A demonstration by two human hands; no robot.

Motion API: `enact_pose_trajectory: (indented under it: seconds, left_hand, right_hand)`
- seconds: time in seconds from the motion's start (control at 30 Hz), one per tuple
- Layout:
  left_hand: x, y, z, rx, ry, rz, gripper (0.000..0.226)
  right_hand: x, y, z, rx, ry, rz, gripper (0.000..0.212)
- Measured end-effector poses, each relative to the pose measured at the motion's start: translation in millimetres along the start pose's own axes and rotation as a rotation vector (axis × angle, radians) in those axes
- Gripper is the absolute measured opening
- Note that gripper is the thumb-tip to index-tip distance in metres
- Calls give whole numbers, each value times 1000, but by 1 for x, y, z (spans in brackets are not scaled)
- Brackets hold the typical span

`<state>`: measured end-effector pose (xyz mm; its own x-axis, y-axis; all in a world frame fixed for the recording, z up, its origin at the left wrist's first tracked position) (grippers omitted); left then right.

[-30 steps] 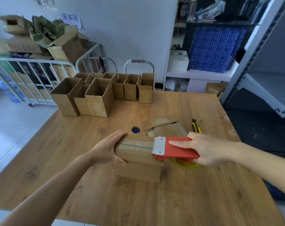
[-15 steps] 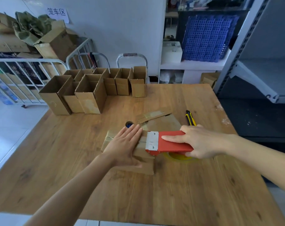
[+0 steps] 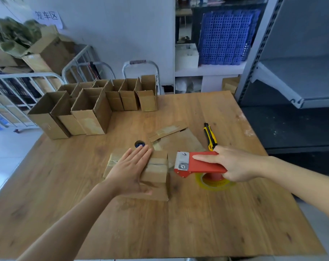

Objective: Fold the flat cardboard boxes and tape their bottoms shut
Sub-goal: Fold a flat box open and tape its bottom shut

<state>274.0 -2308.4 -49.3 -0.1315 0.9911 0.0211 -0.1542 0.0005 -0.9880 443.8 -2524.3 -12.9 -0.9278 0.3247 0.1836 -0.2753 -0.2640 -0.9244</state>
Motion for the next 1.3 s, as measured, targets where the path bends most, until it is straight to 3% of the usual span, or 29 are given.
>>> enact_pose_trajectory:
  seconds: [0.13,0.27,0.37,0.6,0.8,1.3]
  left_hand:
    - [1,0,-2,23,-10,41,121]
    - [4,-5,-4,-11,-92,287,96]
    - [5,-11,-10,-26,-192,424,99]
    - [-9,-8,-23,-3,-354,190,111]
    - [-6,-6,-22,-42,-334,212,115]
    - [-8,-11,-27,21,-390,226,117]
  right_hand:
    - [9,6,-5,-32,-11,39,80]
    - [13,3,-6,-112,-50,150,81]
    - [13,3,-1,-129,-71,200,80]
    - [9,24,15,-111,-95,214,83]
    - [5,22,24,-75,-50,181,89]
    - [22,13,14,103,25,162,81]
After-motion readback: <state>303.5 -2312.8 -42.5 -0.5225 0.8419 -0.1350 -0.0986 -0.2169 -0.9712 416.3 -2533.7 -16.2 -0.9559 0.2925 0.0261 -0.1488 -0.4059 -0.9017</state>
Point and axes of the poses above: each hand's wrist, its own z-axis away from the middle knuckle, its own y-axis out of the palm, x = y × z, the point moved 6 cm from there along -z, towards the middle knuckle, and after that the axes turned 2 degrees about -x, right-handed, at the moved point
